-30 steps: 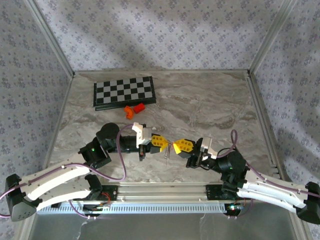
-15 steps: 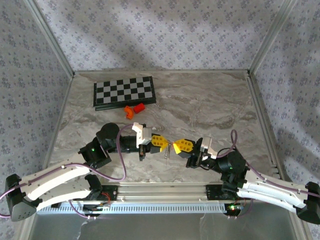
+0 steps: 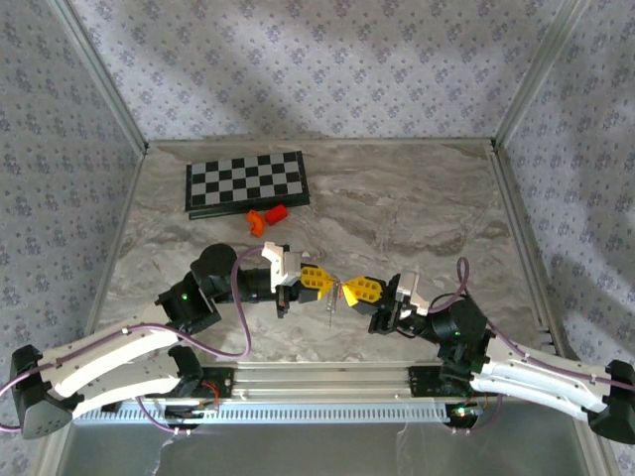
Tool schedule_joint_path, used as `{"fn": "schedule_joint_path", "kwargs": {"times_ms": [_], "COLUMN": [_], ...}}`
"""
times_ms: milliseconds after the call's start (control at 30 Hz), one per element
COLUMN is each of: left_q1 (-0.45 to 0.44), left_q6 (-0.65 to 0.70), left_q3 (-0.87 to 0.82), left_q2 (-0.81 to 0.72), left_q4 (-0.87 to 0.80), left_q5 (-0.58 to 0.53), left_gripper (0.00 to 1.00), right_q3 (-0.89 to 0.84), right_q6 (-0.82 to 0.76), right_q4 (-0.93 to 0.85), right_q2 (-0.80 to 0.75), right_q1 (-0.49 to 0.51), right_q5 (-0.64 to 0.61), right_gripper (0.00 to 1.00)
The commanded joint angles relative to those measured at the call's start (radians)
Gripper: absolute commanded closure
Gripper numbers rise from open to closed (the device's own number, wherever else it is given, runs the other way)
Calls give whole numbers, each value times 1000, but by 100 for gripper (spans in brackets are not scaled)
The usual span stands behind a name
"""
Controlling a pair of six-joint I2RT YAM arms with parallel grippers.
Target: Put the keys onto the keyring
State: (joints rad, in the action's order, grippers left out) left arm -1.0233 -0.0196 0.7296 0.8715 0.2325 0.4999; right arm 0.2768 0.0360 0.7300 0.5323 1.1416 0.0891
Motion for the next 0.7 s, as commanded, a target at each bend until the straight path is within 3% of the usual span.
{"fn": "schedule_joint_path", "kwargs": {"times_ms": [0, 667], "left_q1": [-8, -8], "left_q6": [10, 6], "left_q3": [11, 7], "left_q2": [-15, -16], "left_q4": [46, 52], "left_q5": [-4, -3], "left_gripper": [100, 100], "right_q3": [-4, -18], "right_q6": [-5, -7], "right_q4": [33, 65], "right_q2": [-15, -12], "right_q1": [6, 6], "right_q5": [-15, -55], "right_gripper": [100, 100]}}
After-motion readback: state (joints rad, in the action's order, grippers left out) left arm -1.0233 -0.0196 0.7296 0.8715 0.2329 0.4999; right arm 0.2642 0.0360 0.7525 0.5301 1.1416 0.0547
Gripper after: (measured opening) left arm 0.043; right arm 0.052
